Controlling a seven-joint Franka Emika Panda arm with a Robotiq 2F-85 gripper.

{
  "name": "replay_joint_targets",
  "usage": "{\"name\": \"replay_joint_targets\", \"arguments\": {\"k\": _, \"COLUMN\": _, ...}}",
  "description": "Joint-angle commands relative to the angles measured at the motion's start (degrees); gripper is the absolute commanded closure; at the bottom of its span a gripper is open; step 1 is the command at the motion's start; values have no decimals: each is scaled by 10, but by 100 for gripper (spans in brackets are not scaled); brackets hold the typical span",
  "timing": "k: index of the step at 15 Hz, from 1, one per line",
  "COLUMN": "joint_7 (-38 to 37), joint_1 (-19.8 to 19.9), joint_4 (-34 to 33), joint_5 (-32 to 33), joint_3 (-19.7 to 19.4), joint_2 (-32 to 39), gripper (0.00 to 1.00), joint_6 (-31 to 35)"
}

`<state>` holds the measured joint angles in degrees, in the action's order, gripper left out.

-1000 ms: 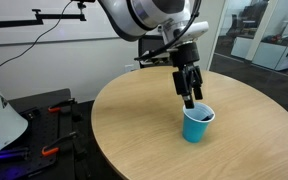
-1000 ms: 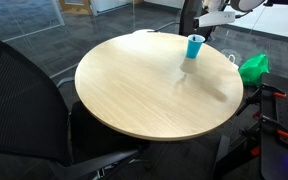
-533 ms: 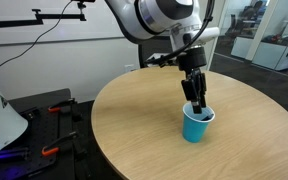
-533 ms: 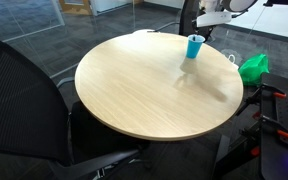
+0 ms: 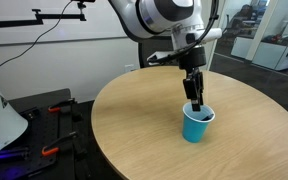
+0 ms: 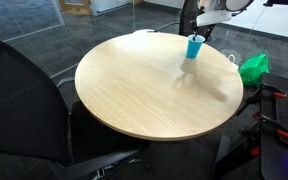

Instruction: Remove the orange and black pen from the light blue cup

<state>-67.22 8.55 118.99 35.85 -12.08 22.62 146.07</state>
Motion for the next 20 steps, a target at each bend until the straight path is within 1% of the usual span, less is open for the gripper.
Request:
{"name": "replay_joint_targets", "arguments": {"k": 1, "joint_7": 74, "joint_1": -6, "joint_4": -1, "joint_5": -48, "joint_3": -8, "joint_2": 4, "gripper": 48, "joint_6": 22}}
{"name": "replay_joint_targets", "arguments": {"k": 2, "joint_7": 90, "joint_1": -7, "joint_4": 0, "joint_5": -59, "joint_3": -10, "joint_2": 4, "gripper": 48, "joint_6": 25}}
{"name": "replay_joint_targets", "arguments": {"k": 4, "joint_7": 117, "joint_1": -12, "joint_4": 0, "joint_5": -77, "joint_3": -16, "joint_2": 6, "gripper": 51, "joint_6": 33}}
{"name": "replay_joint_targets", "arguments": {"k": 6, "joint_7": 135, "joint_1": -18, "joint_4": -1, "joint_5": -86, "joint_3": -23, "joint_2": 10, "gripper": 50, "joint_6": 41}}
{"name": "replay_joint_targets", "arguments": {"k": 7, "joint_7": 141, "joint_1": -21, "joint_4": -2, "joint_5": -87, "joint_3": -27, "joint_2": 13, "gripper": 48, "joint_6": 44}}
{"name": "replay_joint_targets", "arguments": {"k": 8, "joint_7": 146, "joint_1": -24, "joint_4": -2, "joint_5": -89, "joint_3": -31, "joint_2": 15, "gripper": 49, "joint_6": 46}}
{"name": "replay_joint_targets", "arguments": {"k": 10, "joint_7": 147, "joint_1": -31, "joint_4": -1, "joint_5": -87, "joint_3": -40, "joint_2": 19, "gripper": 47, "joint_6": 52}}
{"name": "replay_joint_targets", "arguments": {"k": 20, "joint_7": 148, "joint_1": -66, "joint_4": 2, "joint_5": -81, "joint_3": -82, "joint_2": 46, "gripper": 47, "joint_6": 106}}
